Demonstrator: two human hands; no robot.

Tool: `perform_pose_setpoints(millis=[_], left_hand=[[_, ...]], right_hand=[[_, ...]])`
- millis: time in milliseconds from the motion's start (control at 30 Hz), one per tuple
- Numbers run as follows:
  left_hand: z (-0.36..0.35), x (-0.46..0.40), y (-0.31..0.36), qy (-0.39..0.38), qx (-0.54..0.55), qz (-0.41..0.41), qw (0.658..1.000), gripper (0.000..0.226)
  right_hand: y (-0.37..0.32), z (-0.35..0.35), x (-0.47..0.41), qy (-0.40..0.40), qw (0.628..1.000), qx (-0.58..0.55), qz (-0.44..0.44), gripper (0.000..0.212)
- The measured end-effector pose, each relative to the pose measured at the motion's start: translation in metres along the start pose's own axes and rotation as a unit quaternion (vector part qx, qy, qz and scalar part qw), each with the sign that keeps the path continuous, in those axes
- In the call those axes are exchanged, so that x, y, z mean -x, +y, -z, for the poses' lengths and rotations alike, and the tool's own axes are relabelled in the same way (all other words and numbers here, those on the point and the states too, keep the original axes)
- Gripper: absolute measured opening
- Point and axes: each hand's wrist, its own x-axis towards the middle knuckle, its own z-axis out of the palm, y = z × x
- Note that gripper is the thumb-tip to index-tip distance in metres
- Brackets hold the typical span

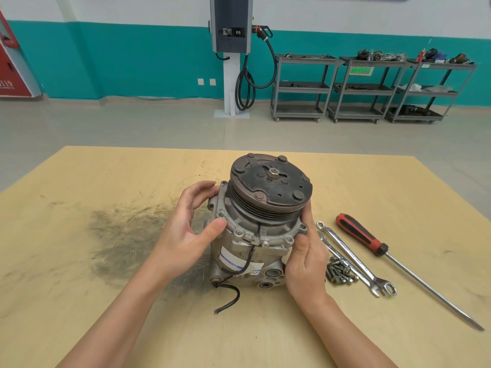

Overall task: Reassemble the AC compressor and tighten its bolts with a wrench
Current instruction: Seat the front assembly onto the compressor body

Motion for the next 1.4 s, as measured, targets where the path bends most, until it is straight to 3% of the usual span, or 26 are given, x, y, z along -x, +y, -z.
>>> perform_pose_setpoints(millis=[233, 567, 733, 833, 900, 1000, 1133, 1200, 1267, 1333, 1400], left_hand=[[0.004, -0.005, -0.001, -0.033, 0.021, 0.007, 0.999, 0.090], [0.001, -0.004, -0.002, -0.032, 0.033, -0.013, 0.999, 0.087], [0.001, -0.003, 0.001, -0.037, 0.030, -0.013, 0.999, 0.089], [-0.001, -0.004, 0.010, -0.054, 0.011, -0.014, 0.998, 0.102], [-0.005, -0.004, 0.019, -0.048, -0.014, -0.035, 0.998, 0.105], [-0.012, -0.003, 0.028, -0.027, -0.021, -0.071, 0.997, 0.107], [-0.016, 0.011, 0.015, 0.006, 0.020, -0.070, 0.997, 0.106], [-0.014, 0.018, 0.000, 0.000, 0.036, -0.058, 0.998, 0.110], [-0.010, 0.024, -0.014, -0.022, 0.045, -0.030, 0.998, 0.120], [-0.008, 0.028, -0.026, -0.043, 0.062, 0.005, 0.997, 0.129], [-0.008, 0.034, -0.034, -0.051, 0.079, 0.014, 0.995, 0.131]], right_hand=[[-0.006, 0.001, -0.001, -0.004, 1.000, 0.003, -0.008, 0.060], [-0.011, 0.004, 0.000, -0.010, 1.000, 0.012, -0.017, 0.062], [-0.013, 0.010, -0.002, -0.045, 0.998, -0.003, -0.050, 0.057], [-0.020, 0.012, -0.003, -0.076, 0.991, -0.065, -0.093, 0.065], [-0.026, 0.016, -0.008, -0.069, 0.979, -0.115, -0.156, 0.071], [-0.033, 0.038, -0.028, -0.027, 0.977, -0.120, -0.174, 0.059], [-0.030, 0.093, -0.046, 0.013, 0.985, -0.012, -0.174, 0.026], [-0.024, 0.116, -0.045, -0.053, 0.973, 0.110, -0.197, 0.017], [-0.019, 0.128, -0.040, -0.153, 0.936, 0.233, -0.214, 0.020], [-0.019, 0.130, -0.031, -0.212, 0.905, 0.291, -0.228, 0.022], [-0.020, 0.129, -0.023, -0.224, 0.901, 0.294, -0.227, 0.020]])
